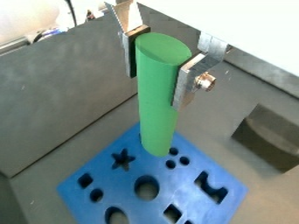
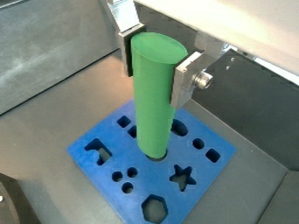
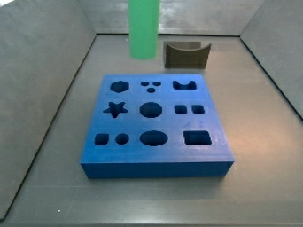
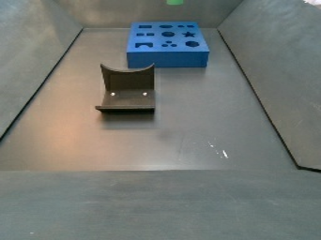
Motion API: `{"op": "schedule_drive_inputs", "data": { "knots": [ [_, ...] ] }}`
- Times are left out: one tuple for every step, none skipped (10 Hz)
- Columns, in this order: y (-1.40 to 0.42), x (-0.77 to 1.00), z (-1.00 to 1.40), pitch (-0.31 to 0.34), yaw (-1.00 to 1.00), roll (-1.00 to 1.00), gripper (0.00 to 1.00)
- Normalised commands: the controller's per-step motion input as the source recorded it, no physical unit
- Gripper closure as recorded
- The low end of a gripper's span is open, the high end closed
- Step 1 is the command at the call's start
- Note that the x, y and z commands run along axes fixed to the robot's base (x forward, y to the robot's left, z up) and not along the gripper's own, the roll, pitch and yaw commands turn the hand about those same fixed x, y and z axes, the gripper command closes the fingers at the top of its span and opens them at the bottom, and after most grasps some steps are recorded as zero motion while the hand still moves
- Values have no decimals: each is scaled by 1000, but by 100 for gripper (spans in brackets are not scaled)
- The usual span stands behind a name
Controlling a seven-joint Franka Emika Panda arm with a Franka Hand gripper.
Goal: Insert the oval object.
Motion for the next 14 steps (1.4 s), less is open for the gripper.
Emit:
{"op": "schedule_drive_inputs", "data": {
  "knots": [
    [-906, 409, -1000, -79, 106, 7, 100],
    [-943, 391, -1000, -80, 77, 0, 100],
    [-954, 357, -1000, -73, 86, 0, 100],
    [-1000, 286, -1000, -87, 74, 3, 100],
    [-937, 0, -523, 0, 0, 346, 100],
    [-651, 0, -97, 150, -200, 354, 100],
    [-751, 0, -80, 67, -74, 406, 100],
    [-703, 0, -57, 63, 0, 383, 100],
    [-534, 0, -174, 36, 0, 230, 100],
    [-411, 0, -369, 0, -66, 13, 100],
    [-314, 0, -297, 0, -77, 0, 100],
    [-106, 0, -209, 0, -86, 3, 100],
    [0, 97, -163, 26, -171, 0, 100],
    [106, 140, -200, 67, -154, 41, 100]
  ]
}}
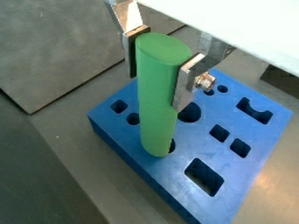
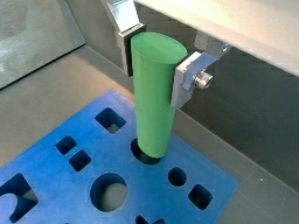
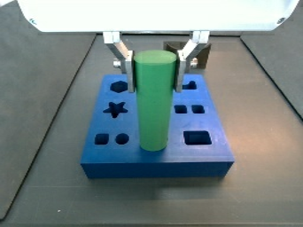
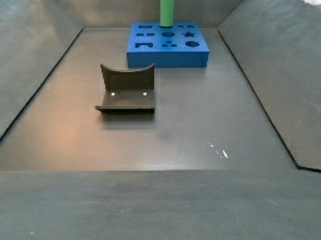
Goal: Insert the oval object.
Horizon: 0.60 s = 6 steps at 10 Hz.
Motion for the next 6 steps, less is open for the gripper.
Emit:
{"op": "schedule_drive_inputs", "data": {
  "knots": [
    [166, 51, -174, 71, -143, 59, 100],
    [151, 31, -163, 69, -120, 61, 100],
    [160, 0, -134, 70, -97, 79, 100],
    [154, 0, -86, 64, -89, 80, 100],
    [189, -26, -63, 74, -114, 89, 100],
    [114, 0, -86, 64, -100, 89, 100]
  ]
}}
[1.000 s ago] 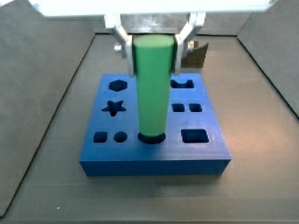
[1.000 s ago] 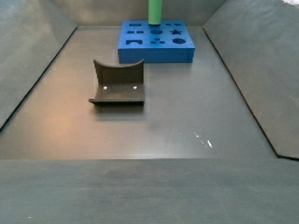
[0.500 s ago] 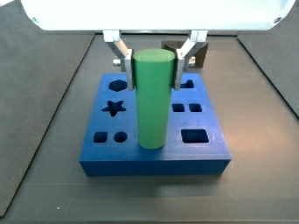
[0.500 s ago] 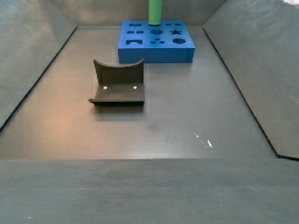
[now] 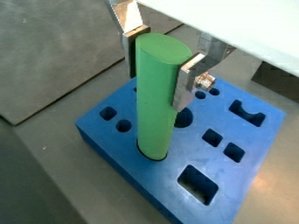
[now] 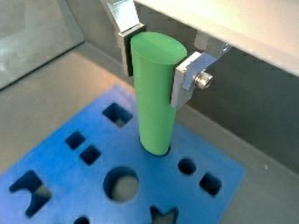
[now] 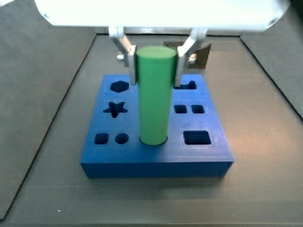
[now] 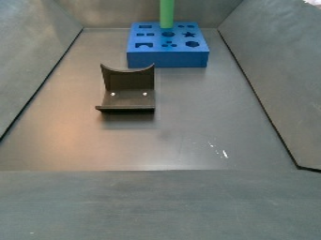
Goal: Insert the oval object.
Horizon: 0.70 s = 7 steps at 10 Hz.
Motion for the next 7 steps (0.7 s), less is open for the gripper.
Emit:
{"op": "schedule_drive_inputs", "data": {
  "knots": [
    [20, 0, -151, 49, -86, 104, 100],
    [0, 0, -254, 0, -63, 101, 100],
    [-49, 9, -337, 0, -31, 96, 100],
    [-51, 6, -380, 0, -31, 60, 100],
    [-43, 14, -360, -13, -37, 14, 100],
    [-34, 29, -363, -19, -60, 0, 100],
    [0, 57, -343, -11, -71, 0, 100]
  ]
}}
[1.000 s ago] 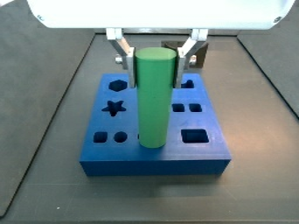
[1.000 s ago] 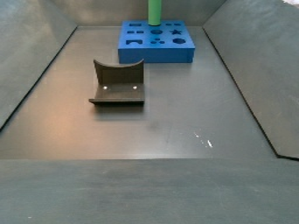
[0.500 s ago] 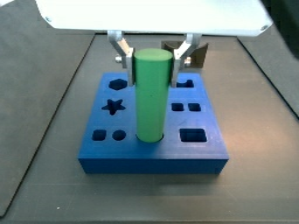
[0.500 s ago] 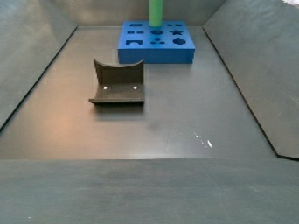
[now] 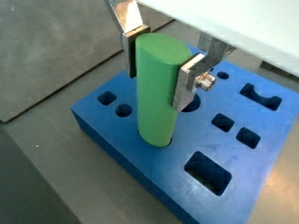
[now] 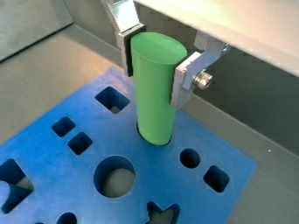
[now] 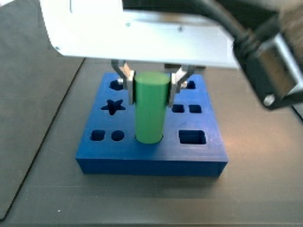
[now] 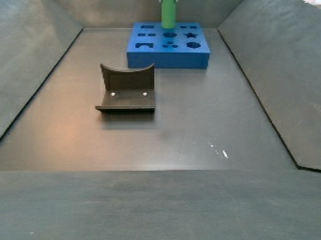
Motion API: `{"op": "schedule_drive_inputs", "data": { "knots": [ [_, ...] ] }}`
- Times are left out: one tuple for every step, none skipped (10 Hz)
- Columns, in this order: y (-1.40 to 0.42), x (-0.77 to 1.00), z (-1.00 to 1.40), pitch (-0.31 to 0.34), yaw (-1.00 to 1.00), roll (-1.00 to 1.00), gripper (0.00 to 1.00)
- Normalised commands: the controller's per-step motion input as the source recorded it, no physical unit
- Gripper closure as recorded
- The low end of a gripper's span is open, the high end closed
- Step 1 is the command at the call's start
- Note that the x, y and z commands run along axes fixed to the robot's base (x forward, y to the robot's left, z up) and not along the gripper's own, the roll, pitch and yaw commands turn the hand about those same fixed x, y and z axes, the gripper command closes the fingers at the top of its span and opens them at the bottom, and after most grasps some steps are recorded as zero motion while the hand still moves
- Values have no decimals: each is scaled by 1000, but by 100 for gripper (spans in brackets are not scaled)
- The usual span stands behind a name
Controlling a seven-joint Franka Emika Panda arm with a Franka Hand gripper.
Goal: Insert the oval object.
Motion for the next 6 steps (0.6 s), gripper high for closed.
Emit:
{"op": "schedule_drive_inputs", "data": {
  "knots": [
    [0, 54, -326, -7, -63, 0, 100],
    [0, 57, -300, 0, -49, 0, 100],
    [0, 51, -294, 0, -40, 0, 100],
    [0, 63, -251, 0, 0, 0, 100],
    [0, -20, 0, -56, 0, 0, 100],
    [0, 0, 0, 0, 0, 0, 100]
  ]
}}
